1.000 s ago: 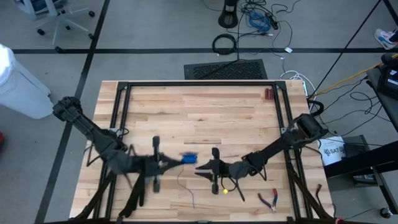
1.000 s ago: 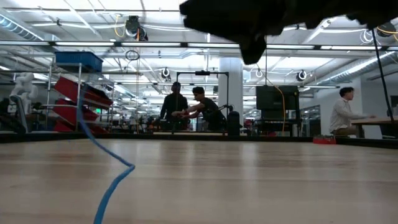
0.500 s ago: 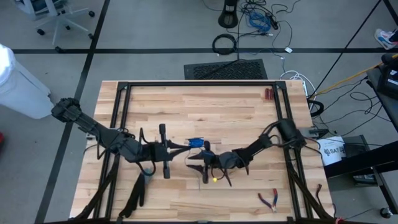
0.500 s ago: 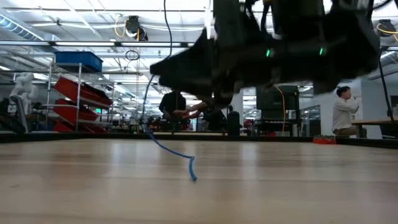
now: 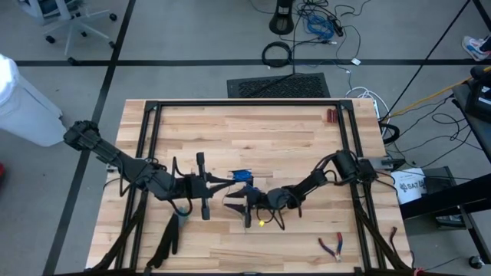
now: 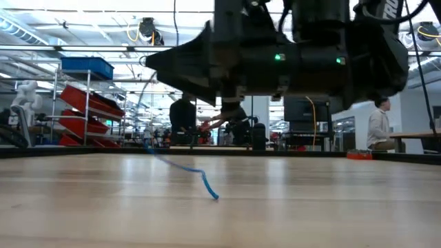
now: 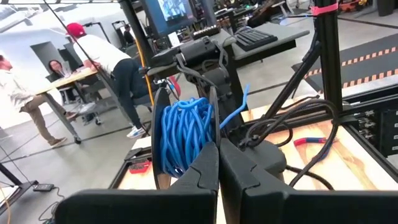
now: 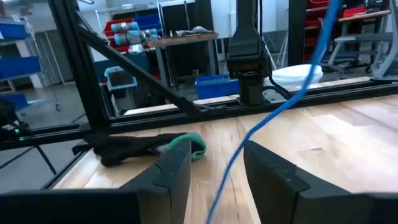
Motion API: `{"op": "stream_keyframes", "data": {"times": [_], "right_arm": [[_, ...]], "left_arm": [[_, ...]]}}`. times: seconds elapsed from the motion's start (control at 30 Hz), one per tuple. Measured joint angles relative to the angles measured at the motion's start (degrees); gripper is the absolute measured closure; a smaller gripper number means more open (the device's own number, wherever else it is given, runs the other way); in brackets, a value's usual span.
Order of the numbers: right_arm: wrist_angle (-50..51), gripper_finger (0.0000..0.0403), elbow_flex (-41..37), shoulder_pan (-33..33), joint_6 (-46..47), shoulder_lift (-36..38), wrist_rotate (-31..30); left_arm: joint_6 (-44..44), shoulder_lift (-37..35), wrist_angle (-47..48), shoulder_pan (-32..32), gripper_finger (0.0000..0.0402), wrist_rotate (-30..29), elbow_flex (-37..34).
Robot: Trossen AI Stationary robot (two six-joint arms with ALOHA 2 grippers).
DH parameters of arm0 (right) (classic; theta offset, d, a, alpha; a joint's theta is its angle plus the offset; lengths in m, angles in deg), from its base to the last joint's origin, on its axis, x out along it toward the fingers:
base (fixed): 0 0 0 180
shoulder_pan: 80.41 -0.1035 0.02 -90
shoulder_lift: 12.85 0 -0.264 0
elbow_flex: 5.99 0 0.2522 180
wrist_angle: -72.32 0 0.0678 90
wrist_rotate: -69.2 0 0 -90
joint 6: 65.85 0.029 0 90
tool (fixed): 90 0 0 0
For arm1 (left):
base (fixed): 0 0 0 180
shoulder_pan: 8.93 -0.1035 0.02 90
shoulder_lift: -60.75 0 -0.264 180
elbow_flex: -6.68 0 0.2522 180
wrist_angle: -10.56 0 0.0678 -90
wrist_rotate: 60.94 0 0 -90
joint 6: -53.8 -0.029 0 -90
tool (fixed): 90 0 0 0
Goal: Coil cords
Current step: Coil the blue wire onto the black spool
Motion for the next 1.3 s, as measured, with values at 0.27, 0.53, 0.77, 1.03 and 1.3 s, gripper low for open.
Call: {"op": "stream_keyframes", "data": {"times": [0.27,0.53,0.77,1.03,1.3], "right_arm": [[6.97,0.0294,3.16,0.2,-0.66,0.0,-0.45],[7.29,0.0371,3.16,-0.47,-1.33,0.0,-2.05],[7.53,0.0401,3.16,-1.83,-1.86,0.0,-4.85],[10.31,0.0402,3.16,-5.49,-1.56,0.88,-5.01],[36.4,0.0403,3.14,-12.46,-1.06,12.1,-10.01]], "left_arm": [[0.0,0.0,-0.01,1.5,0.0402,-0.12,0.0],[0.02,-0.02,0.0,2.92,0.0402,-0.13,0.0],[0.02,-0.02,0.28,4.48,0.0402,-0.58,0.0],[0.2,-0.07,4.89,6.84,0.0402,-0.61,0.0],[2.05,-0.56,8.33,8.81,0.0402,-1.3,0.0]]}}
